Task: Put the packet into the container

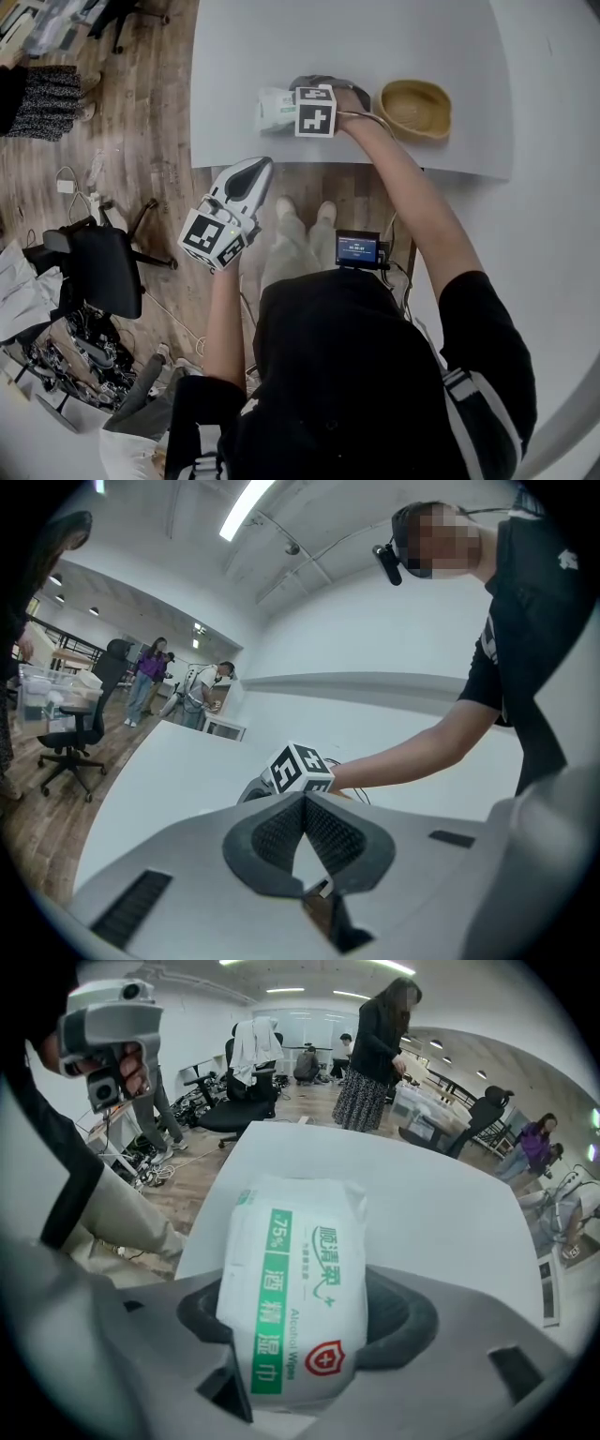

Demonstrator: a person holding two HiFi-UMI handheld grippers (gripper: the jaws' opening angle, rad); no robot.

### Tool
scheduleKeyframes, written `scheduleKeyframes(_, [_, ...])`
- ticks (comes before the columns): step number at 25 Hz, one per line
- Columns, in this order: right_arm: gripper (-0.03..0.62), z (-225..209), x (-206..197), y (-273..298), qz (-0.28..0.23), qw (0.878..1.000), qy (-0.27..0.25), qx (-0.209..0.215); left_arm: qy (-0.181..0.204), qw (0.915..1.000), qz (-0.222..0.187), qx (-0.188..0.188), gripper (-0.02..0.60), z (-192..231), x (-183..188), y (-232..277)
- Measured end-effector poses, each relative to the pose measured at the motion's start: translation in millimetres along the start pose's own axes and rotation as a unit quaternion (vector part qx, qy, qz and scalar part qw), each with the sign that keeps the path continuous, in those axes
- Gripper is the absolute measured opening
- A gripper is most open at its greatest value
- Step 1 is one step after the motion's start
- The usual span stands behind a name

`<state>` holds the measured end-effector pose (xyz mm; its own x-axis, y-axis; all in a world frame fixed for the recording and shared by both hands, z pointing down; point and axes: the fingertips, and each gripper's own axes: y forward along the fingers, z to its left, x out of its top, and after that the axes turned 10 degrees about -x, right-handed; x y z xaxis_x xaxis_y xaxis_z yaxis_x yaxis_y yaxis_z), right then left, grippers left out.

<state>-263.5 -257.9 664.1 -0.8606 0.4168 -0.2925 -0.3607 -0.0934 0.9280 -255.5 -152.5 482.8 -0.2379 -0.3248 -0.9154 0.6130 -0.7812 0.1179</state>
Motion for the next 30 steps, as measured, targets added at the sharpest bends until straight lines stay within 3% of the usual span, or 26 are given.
scheduleKeyframes(9, [0.322, 5.3, 2.4, -11.6, -0.016, 0.999, 0.037, 0.001, 0.004, 0.9999, -0.003, -0.011, 0.008, 0.0, -6.6, 2.9])
scheduleKeyframes(17, [0.322, -23.4, -1.8, -68.9, -0.032, 0.998, 0.042, -0.039, 0.013, 0.9992, 0.001, -0.037, 0.008, -12.9, 3.9, 23.0])
scheduleKeyframes(23, [0.322, -40.7, -49.4, -112.3, -0.025, 0.994, 0.073, -0.078, 0.03, 0.9956, 0.002, -0.089, 0.008, -37.2, 2.5, 58.8])
scheduleKeyframes(30, [0.322, -36.7, -130.3, -146.4, 0.011, 0.991, 0.104, -0.083, 0.034, 0.9908, 0.01, -0.131, 0.008, -63.7, -5.6, 101.4])
